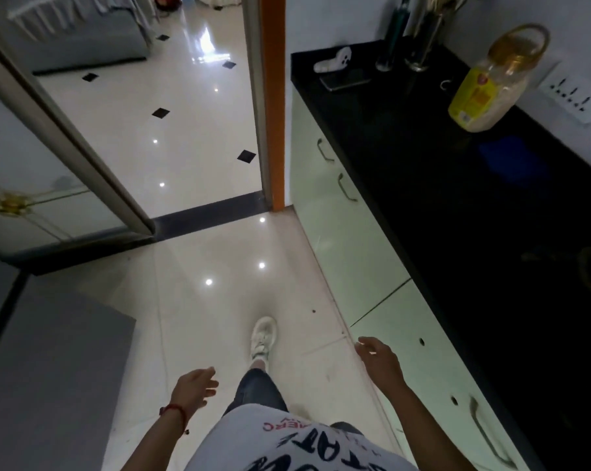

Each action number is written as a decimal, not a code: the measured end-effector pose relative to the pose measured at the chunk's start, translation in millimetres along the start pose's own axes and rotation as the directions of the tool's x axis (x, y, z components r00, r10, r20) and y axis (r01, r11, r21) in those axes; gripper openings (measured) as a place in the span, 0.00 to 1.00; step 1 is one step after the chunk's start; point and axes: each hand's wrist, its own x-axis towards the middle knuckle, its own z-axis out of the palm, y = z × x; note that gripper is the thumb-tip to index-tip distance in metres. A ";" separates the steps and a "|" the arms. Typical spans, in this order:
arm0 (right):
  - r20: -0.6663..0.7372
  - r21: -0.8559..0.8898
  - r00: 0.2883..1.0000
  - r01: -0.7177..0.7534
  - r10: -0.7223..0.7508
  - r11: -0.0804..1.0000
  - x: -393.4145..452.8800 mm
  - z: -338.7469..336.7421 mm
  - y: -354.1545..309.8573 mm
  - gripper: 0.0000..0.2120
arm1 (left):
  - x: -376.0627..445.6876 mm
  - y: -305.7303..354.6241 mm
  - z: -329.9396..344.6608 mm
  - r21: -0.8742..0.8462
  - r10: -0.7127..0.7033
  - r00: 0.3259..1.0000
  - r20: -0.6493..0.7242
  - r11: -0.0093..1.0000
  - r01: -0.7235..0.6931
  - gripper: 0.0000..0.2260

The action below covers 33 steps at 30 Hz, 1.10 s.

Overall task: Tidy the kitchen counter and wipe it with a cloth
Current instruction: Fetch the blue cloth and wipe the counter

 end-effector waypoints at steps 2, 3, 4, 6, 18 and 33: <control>-0.033 0.038 0.999 -0.025 0.026 0.999 24.9 1.3 -18.6 0.12 | 30.6 40.5 0.2 0.038 0.011 1.000 0.030 0.999 -0.012 0.14; -0.054 0.069 0.997 -0.044 0.048 0.997 36.3 1.2 -28.1 0.12 | 46.0 63.4 -0.7 0.062 0.020 0.999 0.046 0.998 -0.023 0.14; -0.073 0.102 0.994 -0.070 0.078 0.992 46.6 0.5 -37.2 0.12 | 60.1 88.7 -1.0 0.093 0.030 0.998 0.061 0.995 -0.036 0.14; -0.095 0.159 0.986 -0.120 0.136 0.980 60.7 -1.1 -57.1 0.12 | 82.8 140.9 -0.2 0.171 0.074 0.993 0.094 0.981 -0.090 0.15; -0.385 0.432 0.860 -0.153 0.335 0.889 87.4 -34.1 -128.6 0.11 | 122.3 396.7 126.9 0.401 0.335 0.781 0.527 0.712 -0.577 0.14; -0.672 0.468 0.675 0.068 0.305 0.881 154.5 -179.2 -155.4 0.13 | 75.6 476.3 309.7 0.304 0.554 0.274 0.786 0.041 -0.952 0.13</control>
